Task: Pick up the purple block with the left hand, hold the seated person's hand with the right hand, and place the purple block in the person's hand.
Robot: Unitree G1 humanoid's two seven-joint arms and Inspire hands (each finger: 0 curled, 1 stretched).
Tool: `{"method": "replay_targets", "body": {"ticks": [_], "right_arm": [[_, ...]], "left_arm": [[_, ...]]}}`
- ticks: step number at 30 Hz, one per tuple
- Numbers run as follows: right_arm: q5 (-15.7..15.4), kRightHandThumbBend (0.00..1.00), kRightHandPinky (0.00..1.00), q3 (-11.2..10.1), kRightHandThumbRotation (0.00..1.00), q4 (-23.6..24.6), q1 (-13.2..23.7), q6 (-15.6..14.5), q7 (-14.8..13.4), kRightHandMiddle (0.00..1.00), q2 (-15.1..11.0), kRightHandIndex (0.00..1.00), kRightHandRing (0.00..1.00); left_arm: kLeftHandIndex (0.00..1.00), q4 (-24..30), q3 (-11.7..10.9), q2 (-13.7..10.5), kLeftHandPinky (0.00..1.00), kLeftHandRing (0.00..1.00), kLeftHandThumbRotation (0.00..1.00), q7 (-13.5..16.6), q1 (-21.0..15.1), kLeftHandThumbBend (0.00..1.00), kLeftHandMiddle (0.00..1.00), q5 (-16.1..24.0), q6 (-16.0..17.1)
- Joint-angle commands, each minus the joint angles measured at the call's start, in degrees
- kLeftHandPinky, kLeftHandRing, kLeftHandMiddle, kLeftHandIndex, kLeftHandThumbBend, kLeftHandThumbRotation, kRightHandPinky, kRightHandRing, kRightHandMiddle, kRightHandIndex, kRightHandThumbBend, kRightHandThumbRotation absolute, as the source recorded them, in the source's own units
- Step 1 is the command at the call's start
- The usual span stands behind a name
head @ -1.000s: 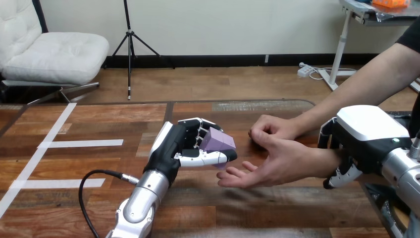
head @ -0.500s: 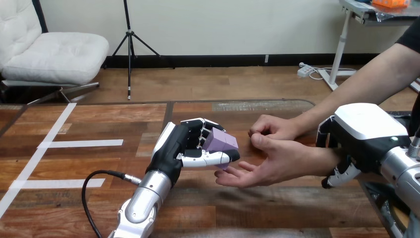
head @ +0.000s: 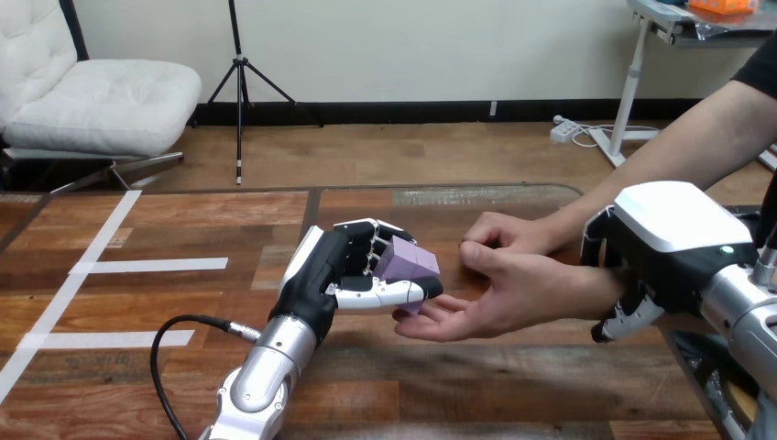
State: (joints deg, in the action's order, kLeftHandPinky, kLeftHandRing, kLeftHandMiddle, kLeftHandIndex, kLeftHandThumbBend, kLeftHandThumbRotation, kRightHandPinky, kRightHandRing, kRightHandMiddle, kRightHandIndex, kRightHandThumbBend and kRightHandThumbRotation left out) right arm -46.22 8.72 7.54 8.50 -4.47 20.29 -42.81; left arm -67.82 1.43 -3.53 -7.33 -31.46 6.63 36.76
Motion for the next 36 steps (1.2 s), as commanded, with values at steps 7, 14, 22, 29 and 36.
{"method": "replay_targets", "body": {"ticks": [7, 14, 22, 29, 36], "right_arm": [[-1.04, 0.82, 0.35, -2.33, 0.00, 4.68, 6.09, -0.30, 0.93, 0.49, -1.14, 0.50, 0.43], [-0.43, 0.80, 0.36, -2.60, 0.00, 5.31, 6.70, -0.42, 2.02, 0.50, -0.84, 0.51, 0.43], [-0.73, 0.78, 0.38, -2.69, 0.00, 5.64, 7.04, -0.67, 2.52, 0.51, -0.79, 0.51, 0.45], [-0.61, 0.76, 0.38, -2.91, 0.00, 5.85, 7.24, -0.55, 2.60, 0.52, -0.89, 0.52, 0.46], [-1.00, 0.75, 0.39, -2.96, 0.00, 6.08, 7.55, -0.58, 2.65, 0.52, -1.11, 0.52, 0.46]], "left_arm": [[0.48, 2.11, -1.14, 0.17, 0.32, 0.38, 0.13, -1.59, -2.93, 0.83, 0.46, -1.73, -0.83], [0.48, 2.34, -1.30, 0.61, 0.32, 0.39, 0.12, -2.72, -2.94, 0.83, 0.46, -2.19, -1.22], [0.49, 2.49, -1.13, 1.25, 0.33, 0.39, 0.11, -4.72, -2.96, 0.82, 0.46, -3.14, -1.64], [0.49, 3.24, -1.50, 2.57, 0.33, 0.39, 0.11, -8.35, -2.90, 0.84, 0.46, -5.20, -3.15], [0.49, 5.06, -0.96, 4.09, 0.34, 0.39, 0.12, -10.10, -2.36, 0.87, 0.46, -6.04, -3.50]]}}
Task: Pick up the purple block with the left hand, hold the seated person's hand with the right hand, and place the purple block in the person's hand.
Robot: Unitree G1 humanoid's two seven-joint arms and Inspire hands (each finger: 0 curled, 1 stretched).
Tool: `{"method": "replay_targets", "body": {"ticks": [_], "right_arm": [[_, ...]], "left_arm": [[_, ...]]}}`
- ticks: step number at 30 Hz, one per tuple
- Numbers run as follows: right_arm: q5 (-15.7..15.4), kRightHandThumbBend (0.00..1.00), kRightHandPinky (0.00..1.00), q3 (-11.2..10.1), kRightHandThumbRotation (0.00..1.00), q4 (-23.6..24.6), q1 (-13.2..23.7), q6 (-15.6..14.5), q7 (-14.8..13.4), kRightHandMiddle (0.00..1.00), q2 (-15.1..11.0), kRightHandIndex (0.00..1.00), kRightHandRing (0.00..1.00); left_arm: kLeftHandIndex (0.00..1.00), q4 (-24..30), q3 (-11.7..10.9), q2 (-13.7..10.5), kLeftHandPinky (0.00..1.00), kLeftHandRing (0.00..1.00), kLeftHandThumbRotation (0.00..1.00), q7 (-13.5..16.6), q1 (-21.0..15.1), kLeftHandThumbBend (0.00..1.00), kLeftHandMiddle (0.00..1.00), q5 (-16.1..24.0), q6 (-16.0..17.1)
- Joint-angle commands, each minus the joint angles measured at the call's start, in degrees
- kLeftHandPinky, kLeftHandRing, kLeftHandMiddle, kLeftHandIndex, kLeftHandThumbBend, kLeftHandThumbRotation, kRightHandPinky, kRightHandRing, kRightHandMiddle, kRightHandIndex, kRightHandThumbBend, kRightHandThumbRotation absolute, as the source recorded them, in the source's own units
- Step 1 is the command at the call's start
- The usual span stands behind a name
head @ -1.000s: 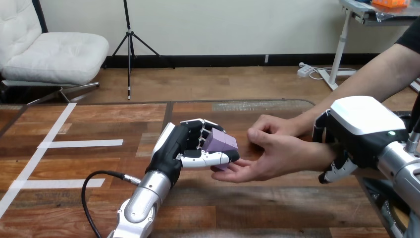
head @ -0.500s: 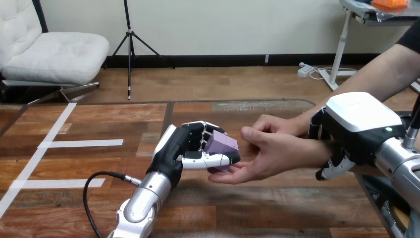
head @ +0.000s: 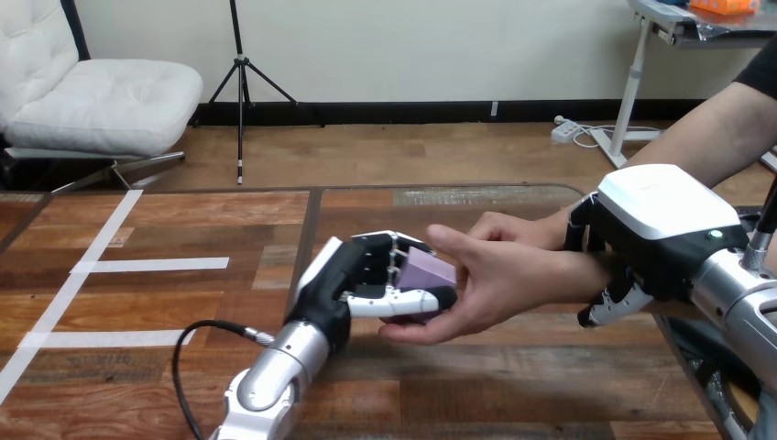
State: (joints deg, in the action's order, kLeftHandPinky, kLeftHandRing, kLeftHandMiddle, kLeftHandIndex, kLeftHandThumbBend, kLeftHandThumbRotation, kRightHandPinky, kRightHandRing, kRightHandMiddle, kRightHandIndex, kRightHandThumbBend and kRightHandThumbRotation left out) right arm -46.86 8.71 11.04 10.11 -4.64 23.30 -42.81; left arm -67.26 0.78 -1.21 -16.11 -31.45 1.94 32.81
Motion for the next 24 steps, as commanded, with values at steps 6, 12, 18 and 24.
{"method": "replay_targets", "body": {"ticks": [6, 12, 18, 24], "right_arm": [[-0.37, 0.75, 0.39, -3.08, 0.00, 2.75, 6.12, -0.75, -0.01, 0.53, -1.14, 0.53, 0.47], [-0.43, 0.76, 0.41, -3.06, 0.00, 2.37, 6.30, -0.49, -0.01, 0.53, -1.42, 0.53, 0.48], [-0.25, 0.76, 0.40, -3.16, 0.00, 1.87, 6.31, -0.09, -0.73, 0.53, -1.37, 0.53, 0.48], [-0.24, 0.76, 0.40, -3.24, 0.00, 2.03, 6.35, -0.14, -0.62, 0.53, -1.33, 0.53, 0.47]], "left_arm": [[0.49, 6.47, 0.05, 3.03, 0.33, 0.39, 0.12, -2.56, -1.94, 0.87, 0.46, -1.85, 0.35], [0.48, 8.62, 0.32, 4.23, 0.33, 0.39, 0.13, -3.90, -1.56, 0.88, 0.46, -2.93, 0.03], [0.48, 10.80, 0.93, 5.10, 0.34, 0.39, 0.14, -4.66, -1.28, 0.88, 0.46, -3.30, -0.65], [0.48, 13.90, 1.67, 6.03, 0.35, 0.40, 0.15, -5.03, -0.61, 0.88, 0.46, -3.74, -2.60]]}}
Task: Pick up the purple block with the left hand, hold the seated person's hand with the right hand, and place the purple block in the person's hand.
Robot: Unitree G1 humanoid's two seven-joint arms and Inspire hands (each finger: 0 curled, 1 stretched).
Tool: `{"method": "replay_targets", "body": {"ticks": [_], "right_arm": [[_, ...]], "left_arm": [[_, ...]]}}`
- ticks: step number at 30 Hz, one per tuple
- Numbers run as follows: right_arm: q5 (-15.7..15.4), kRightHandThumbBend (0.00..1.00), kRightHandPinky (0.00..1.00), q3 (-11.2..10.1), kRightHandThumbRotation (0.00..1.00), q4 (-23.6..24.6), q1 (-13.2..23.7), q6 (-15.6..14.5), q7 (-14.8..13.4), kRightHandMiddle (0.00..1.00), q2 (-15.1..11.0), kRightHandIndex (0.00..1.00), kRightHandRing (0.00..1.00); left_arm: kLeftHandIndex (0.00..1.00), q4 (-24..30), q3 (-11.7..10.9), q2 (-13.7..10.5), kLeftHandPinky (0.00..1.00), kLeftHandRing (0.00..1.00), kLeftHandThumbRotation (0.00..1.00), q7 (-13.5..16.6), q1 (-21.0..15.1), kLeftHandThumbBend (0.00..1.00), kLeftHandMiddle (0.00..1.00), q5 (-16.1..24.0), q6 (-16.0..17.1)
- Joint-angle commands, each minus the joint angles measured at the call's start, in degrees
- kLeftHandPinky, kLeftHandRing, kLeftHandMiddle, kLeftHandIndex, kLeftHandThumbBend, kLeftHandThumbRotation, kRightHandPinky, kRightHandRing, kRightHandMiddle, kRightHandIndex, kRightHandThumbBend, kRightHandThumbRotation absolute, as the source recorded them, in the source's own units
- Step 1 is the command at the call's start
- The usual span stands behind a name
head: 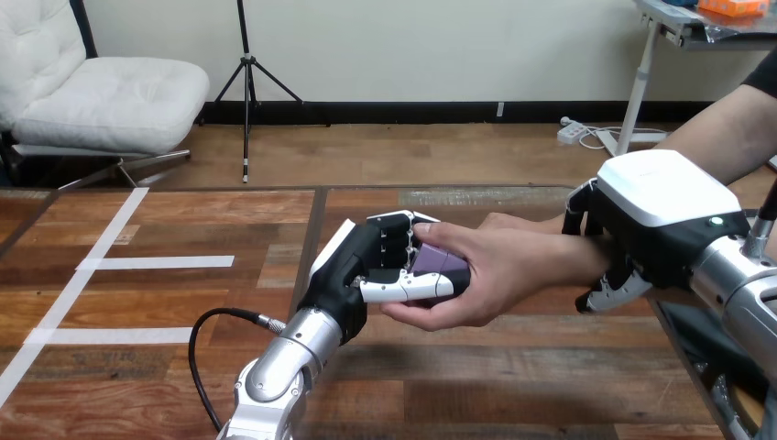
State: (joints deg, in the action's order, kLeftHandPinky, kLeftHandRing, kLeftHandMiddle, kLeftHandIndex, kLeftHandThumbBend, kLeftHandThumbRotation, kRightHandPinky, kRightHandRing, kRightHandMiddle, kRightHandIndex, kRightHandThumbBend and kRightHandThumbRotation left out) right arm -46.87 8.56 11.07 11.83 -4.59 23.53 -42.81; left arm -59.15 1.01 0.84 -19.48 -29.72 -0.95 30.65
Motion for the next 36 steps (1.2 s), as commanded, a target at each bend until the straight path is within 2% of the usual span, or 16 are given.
{"method": "replay_targets", "body": {"ticks": [1, 15, 19, 30, 36], "right_arm": [[-0.24, 0.76, 0.40, -3.10, 0.00, 2.12, 4.61, -0.23, -0.73, 0.53, -1.37, 0.53, 0.47], [-0.45, 0.76, 0.41, -3.16, 0.00, 2.23, 4.51, -0.16, -0.90, 0.53, -1.38, 0.53, 0.48], [-0.62, 0.76, 0.41, -3.13, 0.00, 2.10, 4.45, 0.10, -1.21, 0.53, -1.48, 0.53, 0.48], [-1.40, 0.78, 0.41, -2.89, 0.00, 1.58, 4.34, 1.10, -1.48, 0.53, -2.25, 0.54, 0.48], [-3.78, 0.81, 0.41, -2.21, 0.00, 1.93, 4.55, 1.08, -0.33, 0.55, -2.97, 0.57, 0.50]], "left_arm": [[0.49, 6.35, 1.58, 4.17, 0.35, 0.40, 0.15, -1.68, -2.19, 0.88, 0.46, -0.91, -0.69], [0.49, 11.28, 3.31, 4.93, 0.35, 0.41, 0.15, -1.73, -0.71, 0.89, 0.47, -0.49, -3.40], [0.49, 11.12, 3.14, 5.08, 0.35, 0.41, 0.15, -2.60, -0.64, 0.89, 0.47, -1.14, -3.69], [0.49, 10.54, 3.28, 4.87, 0.35, 0.41, 0.16, -2.57, -0.62, 0.88, 0.47, -0.45, -2.72], [0.49, 10.37, 3.50, 4.51, 0.35, 0.41, 0.17, -2.18, -0.67, 0.88, 0.47, 0.25, -2.72]]}}
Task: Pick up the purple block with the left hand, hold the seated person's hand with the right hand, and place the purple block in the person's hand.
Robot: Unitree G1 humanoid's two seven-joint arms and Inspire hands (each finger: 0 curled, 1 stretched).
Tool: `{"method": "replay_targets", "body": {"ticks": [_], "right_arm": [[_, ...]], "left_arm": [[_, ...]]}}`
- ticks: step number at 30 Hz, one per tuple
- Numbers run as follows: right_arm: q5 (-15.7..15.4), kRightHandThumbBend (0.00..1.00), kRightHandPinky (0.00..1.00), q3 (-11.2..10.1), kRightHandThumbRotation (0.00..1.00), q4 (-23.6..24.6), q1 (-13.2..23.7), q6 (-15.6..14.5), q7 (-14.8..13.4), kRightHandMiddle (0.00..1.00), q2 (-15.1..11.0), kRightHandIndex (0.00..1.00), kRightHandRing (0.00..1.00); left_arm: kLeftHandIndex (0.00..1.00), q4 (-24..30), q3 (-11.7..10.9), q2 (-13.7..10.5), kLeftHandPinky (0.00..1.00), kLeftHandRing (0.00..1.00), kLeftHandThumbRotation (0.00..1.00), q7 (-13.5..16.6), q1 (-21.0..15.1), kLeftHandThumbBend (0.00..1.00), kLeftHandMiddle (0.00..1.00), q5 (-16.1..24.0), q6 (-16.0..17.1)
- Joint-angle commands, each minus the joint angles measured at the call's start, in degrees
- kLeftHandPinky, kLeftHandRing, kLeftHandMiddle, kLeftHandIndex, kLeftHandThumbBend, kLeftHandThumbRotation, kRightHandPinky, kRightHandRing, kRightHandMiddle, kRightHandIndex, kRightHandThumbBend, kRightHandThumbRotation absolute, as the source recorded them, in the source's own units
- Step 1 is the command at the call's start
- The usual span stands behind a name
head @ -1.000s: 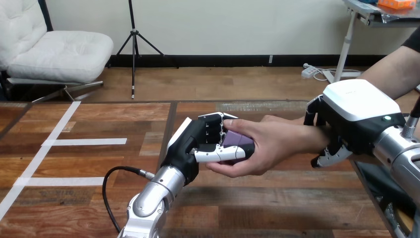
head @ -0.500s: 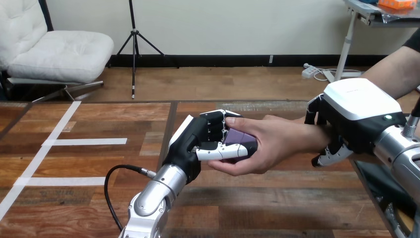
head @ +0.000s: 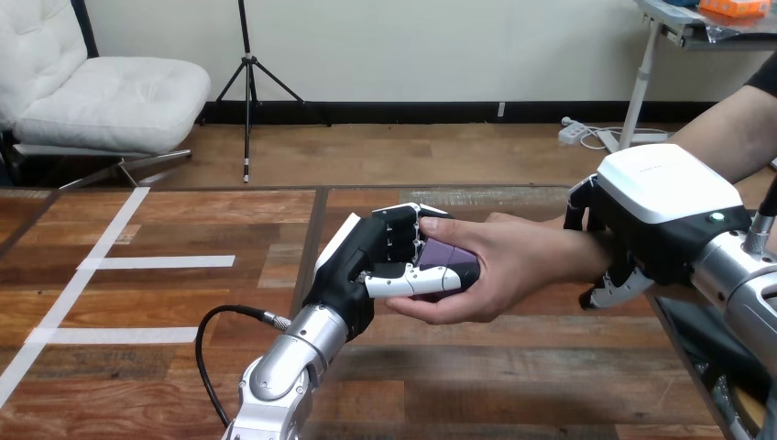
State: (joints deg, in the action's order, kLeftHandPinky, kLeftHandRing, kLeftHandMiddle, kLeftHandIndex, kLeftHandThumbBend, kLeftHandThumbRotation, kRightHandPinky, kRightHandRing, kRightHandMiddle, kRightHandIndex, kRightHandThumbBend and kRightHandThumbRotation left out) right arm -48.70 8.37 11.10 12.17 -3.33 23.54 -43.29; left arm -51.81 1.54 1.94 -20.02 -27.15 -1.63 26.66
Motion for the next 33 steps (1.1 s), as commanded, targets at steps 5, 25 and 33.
{"method": "replay_targets", "body": {"ticks": [5, 25, 33], "right_arm": [[-2.59, 0.85, 0.43, -2.17, 0.00, 2.17, 4.01, 0.26, -0.03, 0.59, -2.48, 0.62, 0.53], [-1.65, 0.90, 0.56, -3.05, 0.00, 3.21, 2.96, 1.04, 0.69, 0.73, -2.06, 0.74, 0.67], [-1.13, 0.89, 0.59, -3.60, 0.01, 4.26, 2.17, 1.06, 0.41, 0.75, -1.71, 0.74, 0.71]], "left_arm": [[0.49, 2.58, 2.91, 2.98, 0.35, 0.41, 0.17, -2.39, -3.48, 0.88, 0.47, 0.85, 1.08], [0.80, 1.50, 4.35, -0.16, 0.61, 0.72, 0.39, -8.20, -4.18, 0.93, 0.79, 3.02, 2.50], [0.89, 1.17, 3.87, -0.37, 0.74, 0.84, 0.42, -8.88, -3.97, 0.93, 0.88, 2.66, 2.94]]}}
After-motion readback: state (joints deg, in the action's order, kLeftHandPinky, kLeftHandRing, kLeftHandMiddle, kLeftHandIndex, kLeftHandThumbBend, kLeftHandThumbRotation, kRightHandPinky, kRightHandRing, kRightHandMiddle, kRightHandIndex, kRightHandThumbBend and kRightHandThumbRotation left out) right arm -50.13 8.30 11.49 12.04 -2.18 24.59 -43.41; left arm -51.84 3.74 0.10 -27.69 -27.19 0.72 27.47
